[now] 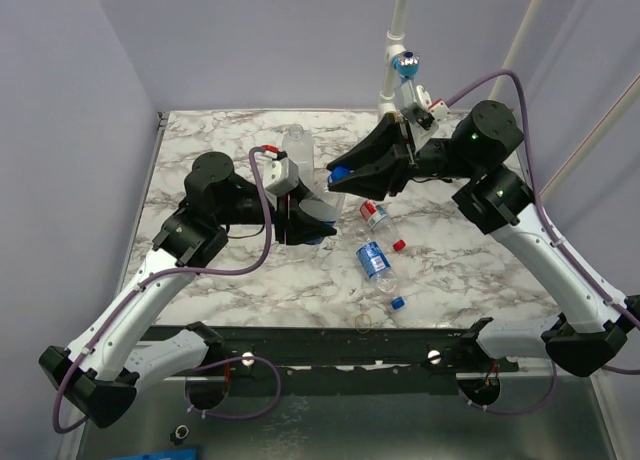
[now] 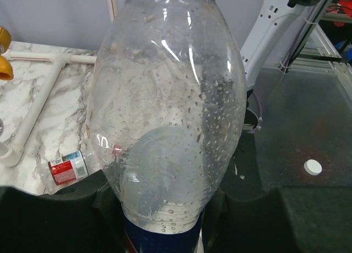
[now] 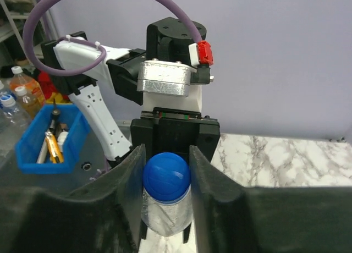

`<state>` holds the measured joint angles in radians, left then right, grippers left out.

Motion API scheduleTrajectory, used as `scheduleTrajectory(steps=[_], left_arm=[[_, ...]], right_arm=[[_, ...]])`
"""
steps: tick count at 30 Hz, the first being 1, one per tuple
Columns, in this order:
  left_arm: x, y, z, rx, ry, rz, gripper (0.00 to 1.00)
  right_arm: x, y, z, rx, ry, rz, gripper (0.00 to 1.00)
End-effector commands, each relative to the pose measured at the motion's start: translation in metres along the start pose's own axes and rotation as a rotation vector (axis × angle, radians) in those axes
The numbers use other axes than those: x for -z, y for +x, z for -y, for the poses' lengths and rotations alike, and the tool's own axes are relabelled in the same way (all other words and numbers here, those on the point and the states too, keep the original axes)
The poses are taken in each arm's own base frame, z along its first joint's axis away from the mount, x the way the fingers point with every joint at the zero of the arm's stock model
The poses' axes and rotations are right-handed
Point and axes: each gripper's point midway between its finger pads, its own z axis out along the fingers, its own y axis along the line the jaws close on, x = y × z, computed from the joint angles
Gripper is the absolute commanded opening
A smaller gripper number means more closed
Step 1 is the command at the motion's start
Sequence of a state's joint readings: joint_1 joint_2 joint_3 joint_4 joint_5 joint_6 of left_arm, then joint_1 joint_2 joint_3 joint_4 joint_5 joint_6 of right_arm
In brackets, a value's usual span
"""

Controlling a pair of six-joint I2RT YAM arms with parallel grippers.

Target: Unscrew the bottle caps

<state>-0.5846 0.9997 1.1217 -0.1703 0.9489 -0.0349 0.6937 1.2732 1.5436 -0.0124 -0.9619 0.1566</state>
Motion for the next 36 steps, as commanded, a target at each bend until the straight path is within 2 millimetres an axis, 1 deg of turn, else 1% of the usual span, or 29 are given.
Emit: scheduleTrajectory(steps=[1, 2, 3, 4, 6, 7, 10, 12, 14, 18, 22, 26, 27, 28, 29, 32, 33, 34, 36], left_arm=[[0.003, -0.001, -0.004, 0.005, -0.026, -0.001, 0.00], [0.003, 0.000, -0.012, -0.011, -0.063, -0.003, 0.00], [0.004, 0.002, -0.021, -0.019, -0.111, -0.005, 0.00], [0.005, 0.004, -0.030, -0.057, -0.152, -0.011, 0.00], [0.008, 0.006, -0.049, -0.101, -0.244, -0.022, 0.00], [0.010, 0.006, -0.060, -0.123, -0.296, -0.029, 0.00], [0.018, 0.009, -0.091, -0.158, -0.446, -0.055, 0.00], [0.022, 0.010, -0.105, -0.166, -0.518, -0.063, 0.00], [0.025, 0.008, -0.109, -0.179, -0.545, -0.056, 0.00], [0.026, 0.003, -0.109, -0.180, -0.561, -0.019, 0.00], [0.026, 0.004, -0.109, -0.159, -0.568, -0.009, 0.00], [0.025, 0.006, -0.110, -0.149, -0.563, -0.011, 0.00], [0.025, 0.006, -0.110, -0.146, -0.563, -0.010, 0.00], [0.024, 0.007, -0.109, -0.143, -0.558, -0.011, 0.00], [0.023, 0.007, -0.108, -0.141, -0.549, -0.011, 0.00], [0.021, 0.011, -0.101, -0.132, -0.514, -0.018, 0.00], [0.020, 0.014, -0.099, -0.126, -0.500, -0.030, 0.04], [0.020, 0.018, -0.097, -0.121, -0.492, -0.040, 0.16], [0.022, 0.026, -0.097, -0.100, -0.501, -0.063, 0.54]], right_arm=[[0.004, -0.007, 0.011, 0.013, 0.084, -0.005, 0.48], [0.004, -0.006, 0.021, 0.000, 0.140, -0.006, 0.56], [0.005, -0.007, 0.037, 0.014, 0.215, -0.004, 0.69], [0.007, -0.008, 0.048, -0.029, 0.285, 0.008, 0.80], [0.010, -0.011, 0.068, -0.053, 0.393, 0.023, 0.95], [0.011, -0.013, 0.074, -0.074, 0.427, 0.032, 1.00], [0.013, -0.017, 0.090, -0.135, 0.511, 0.056, 1.00], [0.013, -0.012, 0.102, -0.187, 0.562, 0.047, 1.00], [0.011, -0.001, 0.107, -0.218, 0.573, 0.019, 1.00], [0.007, 0.018, 0.100, -0.238, 0.520, -0.016, 0.99], [0.005, 0.027, 0.090, -0.242, 0.465, -0.015, 0.91], [-0.001, 0.042, 0.092, -0.288, 0.443, -0.037, 0.80], [-0.003, 0.044, 0.093, -0.297, 0.439, -0.039, 0.75], [-0.004, 0.048, 0.095, -0.309, 0.438, -0.043, 0.70], [-0.005, 0.050, 0.096, -0.315, 0.436, -0.041, 0.63], [-0.007, 0.055, 0.102, -0.325, 0.447, -0.043, 0.33], [-0.007, 0.055, 0.103, -0.322, 0.456, -0.040, 0.24], [-0.006, 0.056, 0.105, -0.318, 0.463, -0.041, 0.17], [-0.004, 0.058, 0.108, -0.306, 0.484, -0.043, 0.10]])
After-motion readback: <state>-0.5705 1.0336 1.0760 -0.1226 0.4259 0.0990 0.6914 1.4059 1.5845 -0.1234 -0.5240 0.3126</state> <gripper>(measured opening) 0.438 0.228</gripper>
